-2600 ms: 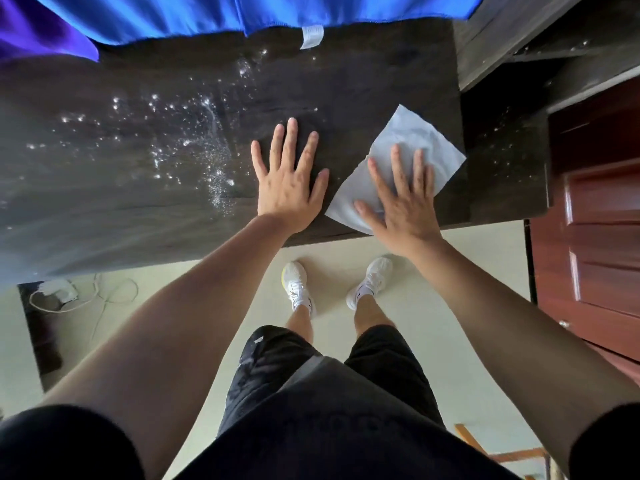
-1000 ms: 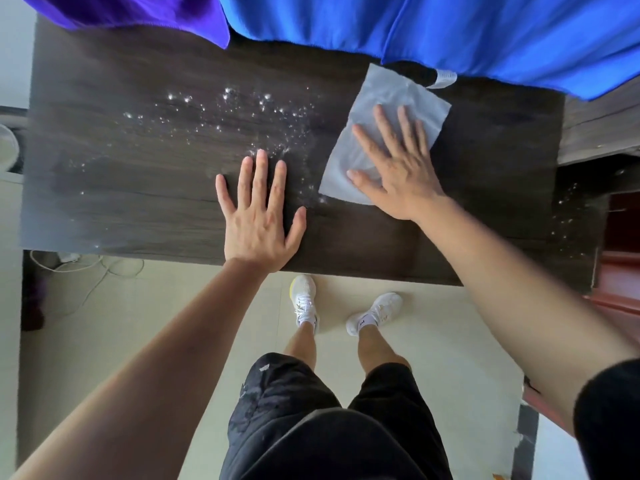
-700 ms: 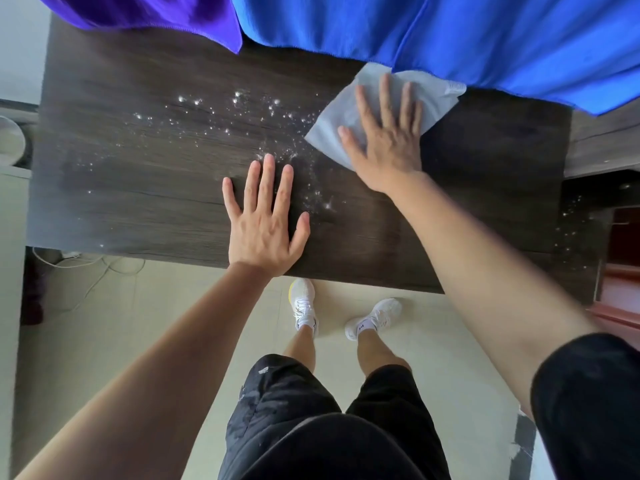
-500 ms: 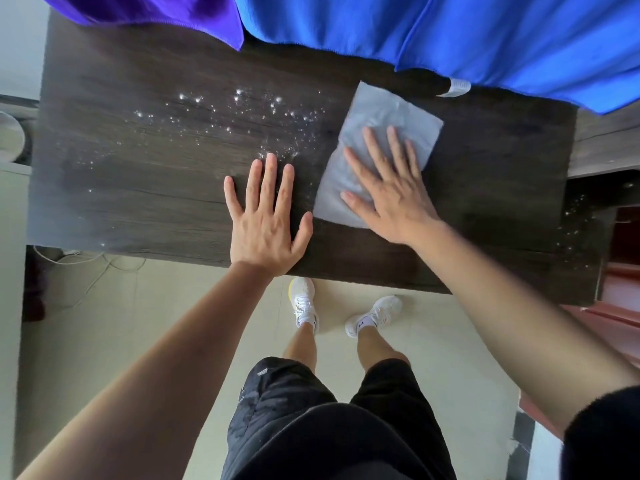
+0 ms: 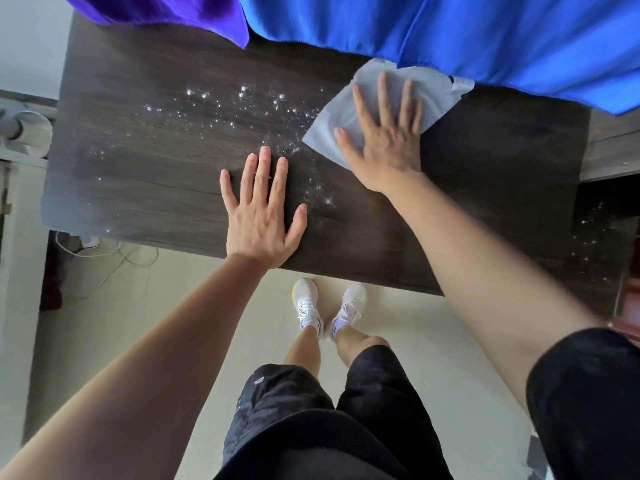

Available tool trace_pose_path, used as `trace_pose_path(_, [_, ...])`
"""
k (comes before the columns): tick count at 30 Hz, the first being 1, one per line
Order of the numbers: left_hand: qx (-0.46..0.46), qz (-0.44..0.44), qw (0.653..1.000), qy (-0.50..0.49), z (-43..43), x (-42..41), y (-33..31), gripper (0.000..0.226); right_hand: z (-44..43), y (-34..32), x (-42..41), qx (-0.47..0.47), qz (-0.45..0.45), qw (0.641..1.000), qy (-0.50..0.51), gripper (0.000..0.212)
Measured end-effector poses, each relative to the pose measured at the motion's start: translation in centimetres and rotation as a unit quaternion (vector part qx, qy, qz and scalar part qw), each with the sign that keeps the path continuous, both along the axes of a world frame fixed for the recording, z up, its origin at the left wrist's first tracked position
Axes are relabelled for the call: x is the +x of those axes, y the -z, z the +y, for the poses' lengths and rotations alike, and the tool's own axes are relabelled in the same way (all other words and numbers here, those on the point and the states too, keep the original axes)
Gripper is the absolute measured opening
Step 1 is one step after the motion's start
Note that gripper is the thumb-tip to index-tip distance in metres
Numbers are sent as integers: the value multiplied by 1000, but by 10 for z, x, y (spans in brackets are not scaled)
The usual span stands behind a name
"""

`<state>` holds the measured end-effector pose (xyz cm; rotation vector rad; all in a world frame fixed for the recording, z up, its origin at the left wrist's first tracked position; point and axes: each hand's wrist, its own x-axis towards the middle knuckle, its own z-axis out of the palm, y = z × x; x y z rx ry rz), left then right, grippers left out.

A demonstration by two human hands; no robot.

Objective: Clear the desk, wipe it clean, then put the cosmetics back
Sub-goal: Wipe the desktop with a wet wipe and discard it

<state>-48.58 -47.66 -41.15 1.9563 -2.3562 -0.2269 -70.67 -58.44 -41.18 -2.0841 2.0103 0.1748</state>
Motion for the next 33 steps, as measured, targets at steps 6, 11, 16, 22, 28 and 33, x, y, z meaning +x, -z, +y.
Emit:
trace_pose_path(6, [12,-7,999,-46,3,-1,-1,73,110,3,-33,-16,-18,990,-137,75])
trace_pose_path(11, [17,0,994,-110,17,9,-3,70,156,-1,-71,13,-21,983,-180,76])
trace_pose_path(16, [70,-19,969,-235,32,64,-1,73,129,-4,5,8,-46,968,-248,78])
trace_pose_path(22, [88,-43,962,-256,17,82,4,66,62,-4,107,3,-53,960,-276,77])
trace_pose_path(28, [88,-46,961,-259,14,84,6,67,-3,5,49,-29,-47,982,-181,79])
trace_pose_path(33, [89,-51,961,-256,14,85,8,70,-35,3,22,-25,-20,997,-76,80])
